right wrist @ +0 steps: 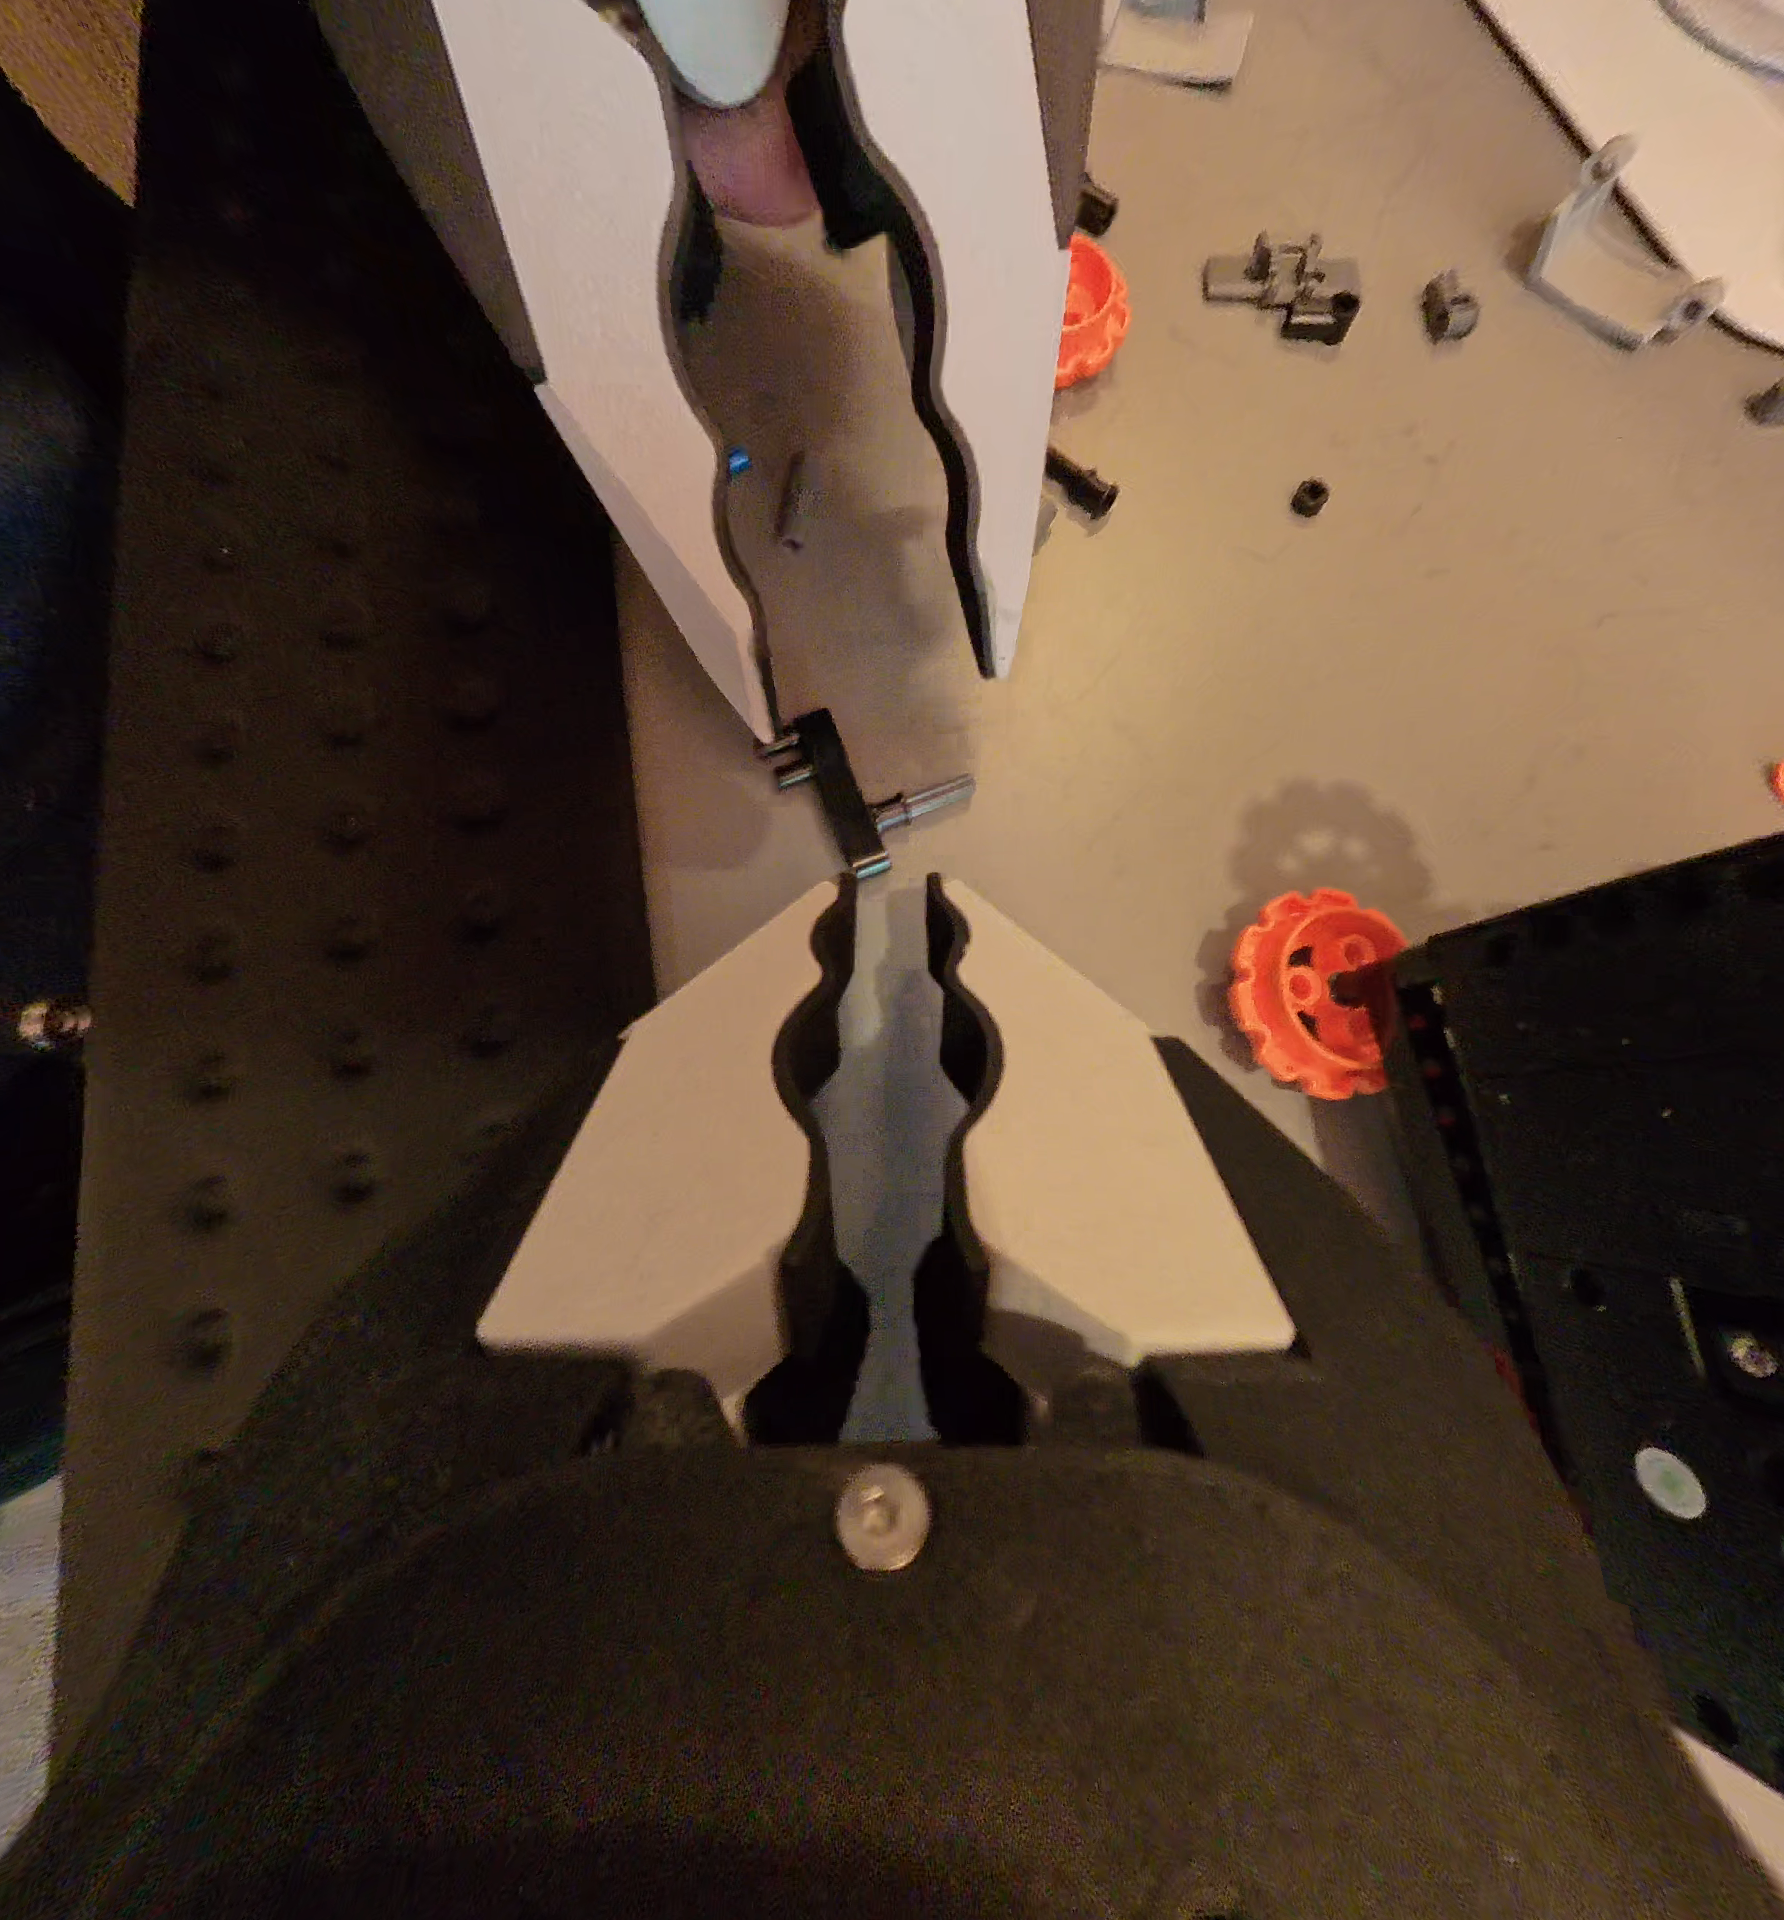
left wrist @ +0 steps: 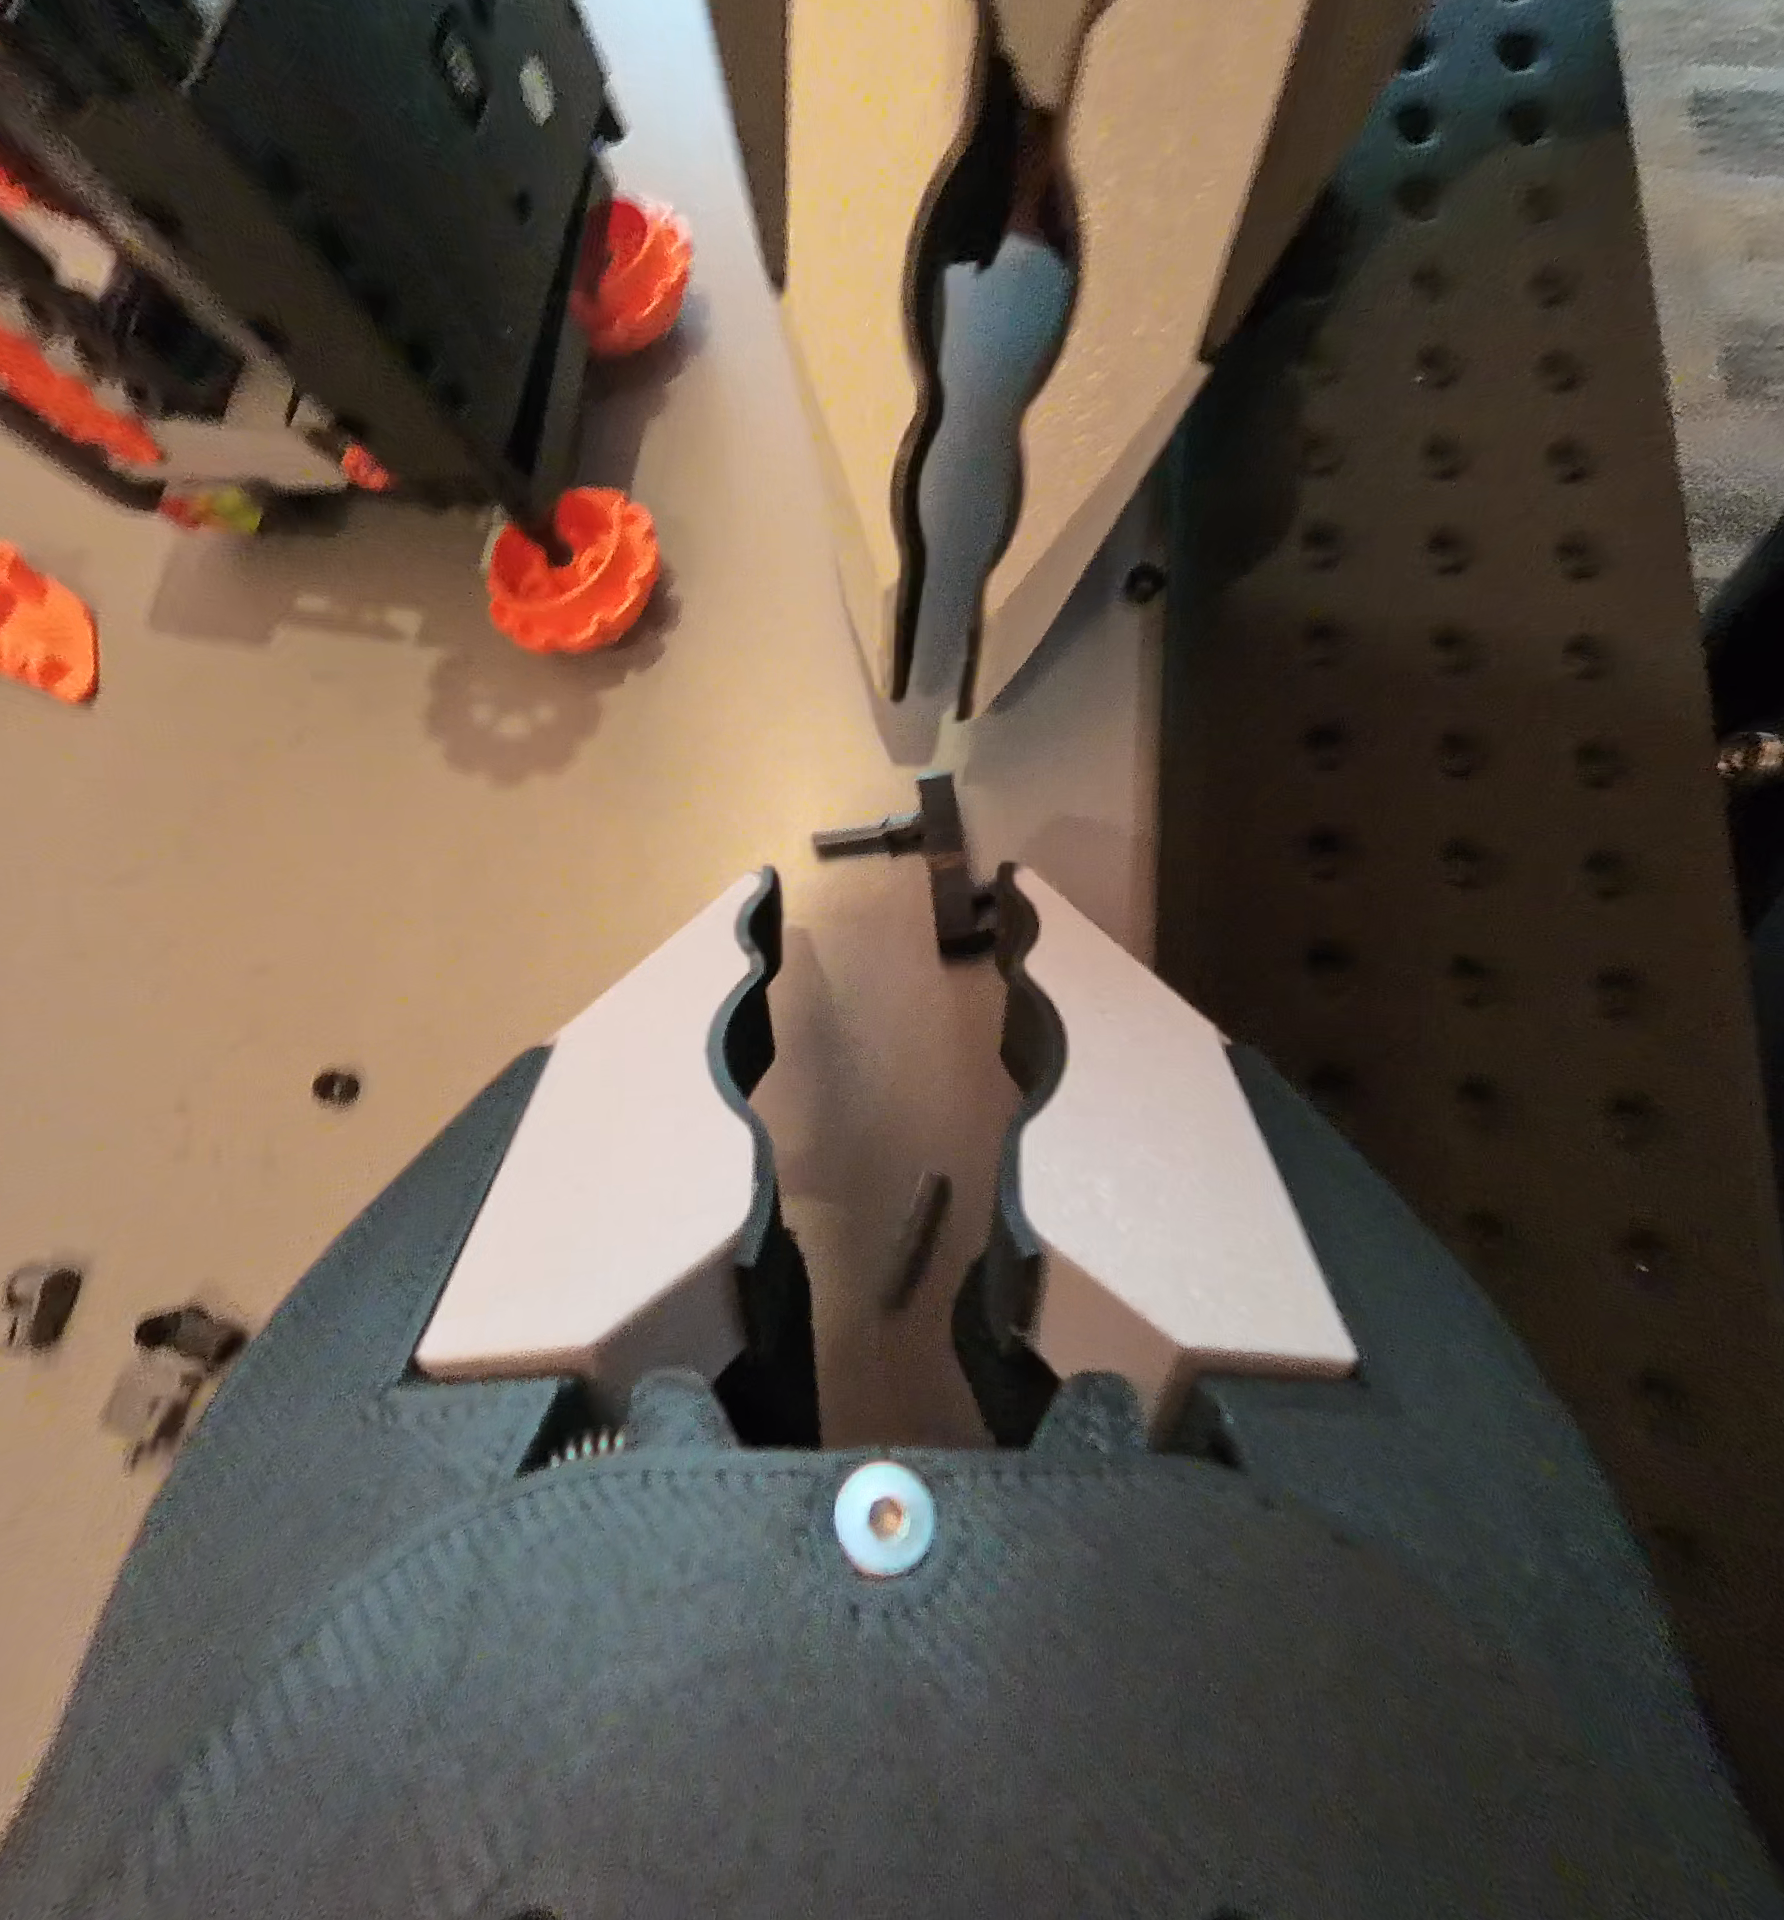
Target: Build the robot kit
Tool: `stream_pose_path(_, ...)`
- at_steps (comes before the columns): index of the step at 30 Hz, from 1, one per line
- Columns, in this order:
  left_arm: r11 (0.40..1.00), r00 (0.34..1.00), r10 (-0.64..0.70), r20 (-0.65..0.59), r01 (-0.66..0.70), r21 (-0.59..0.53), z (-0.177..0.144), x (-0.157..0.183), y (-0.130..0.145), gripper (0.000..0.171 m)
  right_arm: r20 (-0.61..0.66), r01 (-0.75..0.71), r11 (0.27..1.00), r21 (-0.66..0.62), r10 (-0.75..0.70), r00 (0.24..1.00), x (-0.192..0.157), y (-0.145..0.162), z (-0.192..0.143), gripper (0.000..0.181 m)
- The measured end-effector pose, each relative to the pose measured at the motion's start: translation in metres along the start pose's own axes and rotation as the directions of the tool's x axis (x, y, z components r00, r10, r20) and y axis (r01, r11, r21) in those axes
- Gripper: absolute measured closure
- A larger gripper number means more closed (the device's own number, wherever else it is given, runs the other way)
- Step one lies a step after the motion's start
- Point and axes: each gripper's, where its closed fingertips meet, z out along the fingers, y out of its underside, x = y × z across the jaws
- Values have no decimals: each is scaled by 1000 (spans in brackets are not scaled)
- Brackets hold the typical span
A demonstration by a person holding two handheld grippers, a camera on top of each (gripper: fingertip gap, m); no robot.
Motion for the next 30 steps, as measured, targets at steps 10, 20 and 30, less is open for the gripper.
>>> stream_pose_path(10,997,998,-54,29,55,-55,12,18,9,156,16,46,998,-35,-45,999,-8,-4,18,175)
stream_pose_path(20,999,999,-42,3,42,-17,11,17,9,155,24,23,999,-24,-22,999,-8,-3,17,176)
stream_pose_path(30,998,996,49,69,-52,40,-8,13,-9,157,33,-108,993,50,106,994,-2,-22,-2,168)
